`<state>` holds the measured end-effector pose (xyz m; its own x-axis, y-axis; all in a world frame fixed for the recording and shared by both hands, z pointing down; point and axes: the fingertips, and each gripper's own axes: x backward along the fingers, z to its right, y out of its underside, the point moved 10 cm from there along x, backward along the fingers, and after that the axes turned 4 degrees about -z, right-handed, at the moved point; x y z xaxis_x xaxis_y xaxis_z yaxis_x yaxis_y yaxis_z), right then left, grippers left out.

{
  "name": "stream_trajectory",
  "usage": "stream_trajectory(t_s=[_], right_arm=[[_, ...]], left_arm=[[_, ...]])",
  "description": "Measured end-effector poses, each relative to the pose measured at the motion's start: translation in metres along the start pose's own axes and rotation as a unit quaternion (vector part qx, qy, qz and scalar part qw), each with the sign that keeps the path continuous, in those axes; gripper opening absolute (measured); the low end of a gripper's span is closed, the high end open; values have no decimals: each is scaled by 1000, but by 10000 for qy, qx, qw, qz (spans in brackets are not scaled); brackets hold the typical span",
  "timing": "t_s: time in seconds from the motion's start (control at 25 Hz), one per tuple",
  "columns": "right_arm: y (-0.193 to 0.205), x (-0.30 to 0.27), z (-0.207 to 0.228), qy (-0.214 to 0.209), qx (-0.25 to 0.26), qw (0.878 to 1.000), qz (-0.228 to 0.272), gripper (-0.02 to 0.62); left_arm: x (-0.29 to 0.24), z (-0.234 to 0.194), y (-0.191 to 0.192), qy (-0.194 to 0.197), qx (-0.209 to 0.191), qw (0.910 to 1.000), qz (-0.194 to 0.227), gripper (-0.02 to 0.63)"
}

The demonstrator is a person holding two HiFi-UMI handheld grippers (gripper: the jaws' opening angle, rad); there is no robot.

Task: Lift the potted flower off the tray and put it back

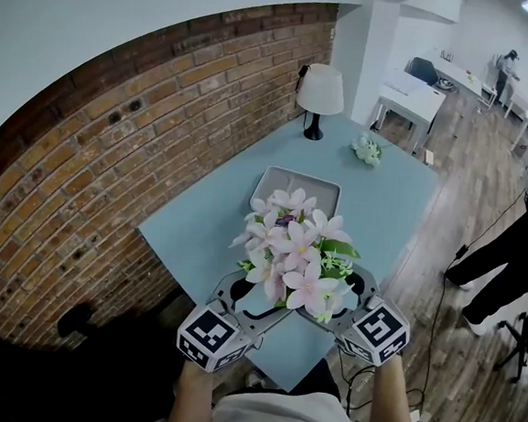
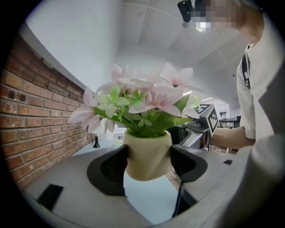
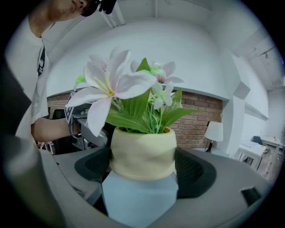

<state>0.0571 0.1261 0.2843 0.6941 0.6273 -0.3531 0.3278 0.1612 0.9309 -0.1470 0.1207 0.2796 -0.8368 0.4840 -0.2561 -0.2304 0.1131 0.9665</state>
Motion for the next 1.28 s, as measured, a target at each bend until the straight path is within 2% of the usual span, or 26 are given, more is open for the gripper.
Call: stream_trajectory(t_s=[0.44, 0.72, 0.88, 1.0, 1.16, 1.28], right_arm=[[21, -20, 60, -3, -214, 9998, -28, 465], [29, -52, 124, -87, -303, 9994, -110, 465], [52, -68, 136, -88, -221, 9996, -160, 466], [65, -81, 154, -122, -195, 9996, -179, 466], [82, -108, 189, -211, -387, 9987, -248, 466], [97, -127, 206, -277, -476, 9982, -257, 466]], left_arm=[[-58, -34, 3, 114, 17, 9999, -127, 337], [-112, -81, -1, 110, 124, 9990, -408, 337], [-130, -90, 19, 79, 61, 9984, -559, 337], [-150, -104, 31, 52, 160, 9983, -550, 337], [-181, -134, 45, 70, 293, 9976, -624, 337], [-198, -149, 57, 9, 246, 9975, -664, 336]])
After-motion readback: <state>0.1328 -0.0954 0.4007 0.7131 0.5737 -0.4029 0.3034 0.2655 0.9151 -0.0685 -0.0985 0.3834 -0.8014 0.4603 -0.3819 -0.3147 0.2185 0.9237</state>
